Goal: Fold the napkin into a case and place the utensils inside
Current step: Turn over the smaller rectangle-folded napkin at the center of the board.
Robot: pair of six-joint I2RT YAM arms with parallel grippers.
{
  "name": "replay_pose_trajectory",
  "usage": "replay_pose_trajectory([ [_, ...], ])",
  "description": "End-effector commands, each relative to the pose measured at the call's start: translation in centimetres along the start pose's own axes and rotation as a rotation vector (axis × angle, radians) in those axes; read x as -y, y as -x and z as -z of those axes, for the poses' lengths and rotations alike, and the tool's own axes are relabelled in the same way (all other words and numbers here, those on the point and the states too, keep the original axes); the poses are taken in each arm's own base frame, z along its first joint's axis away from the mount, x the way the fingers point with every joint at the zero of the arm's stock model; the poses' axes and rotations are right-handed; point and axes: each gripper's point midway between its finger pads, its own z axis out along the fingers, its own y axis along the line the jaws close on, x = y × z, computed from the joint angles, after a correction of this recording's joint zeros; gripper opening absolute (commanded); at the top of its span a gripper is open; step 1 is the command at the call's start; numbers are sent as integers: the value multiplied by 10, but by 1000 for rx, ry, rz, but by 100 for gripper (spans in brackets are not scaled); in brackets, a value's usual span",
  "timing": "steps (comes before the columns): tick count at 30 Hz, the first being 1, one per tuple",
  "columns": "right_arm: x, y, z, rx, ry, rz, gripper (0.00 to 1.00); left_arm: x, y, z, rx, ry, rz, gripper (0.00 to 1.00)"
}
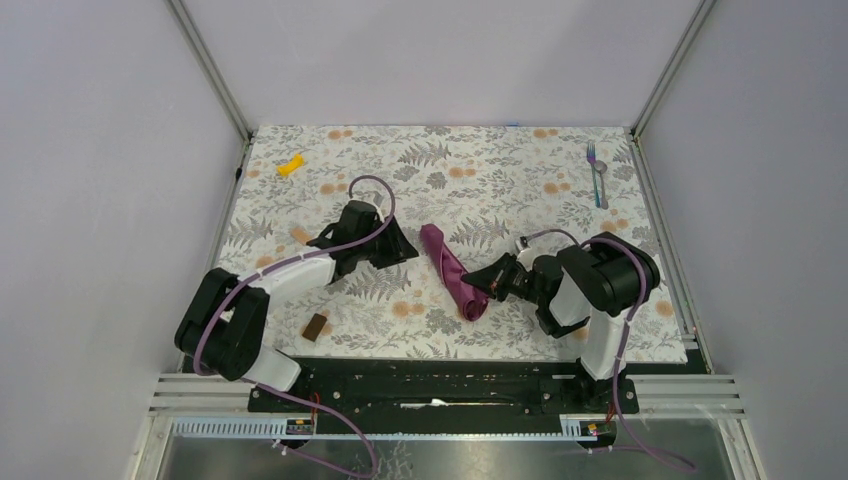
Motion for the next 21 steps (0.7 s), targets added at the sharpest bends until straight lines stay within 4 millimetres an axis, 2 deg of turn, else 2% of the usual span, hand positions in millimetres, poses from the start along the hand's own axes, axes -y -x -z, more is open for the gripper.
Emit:
replay_pose_trajectory([
  [1, -43, 5, 5, 11, 162, 156, 0, 28, 17, 0, 72, -107, 14, 47],
  [6, -33, 14, 13, 81, 129, 133, 0, 38, 7, -16, 29, -142, 9, 46],
  [10, -19, 24, 22, 128, 91, 120, 7, 54, 4, -35, -3, -162, -14, 45],
  [16, -4, 44, 50, 180, 37, 120, 26, 85, -3, -56, -37, -189, -65, 44],
  [19, 17, 48, 64, 197, -82, 118, 42, 94, -6, -69, -66, -188, -84, 44],
  [21, 27, 51, 69, 185, -205, 185, 50, 99, -4, -74, -66, -182, -99, 44],
])
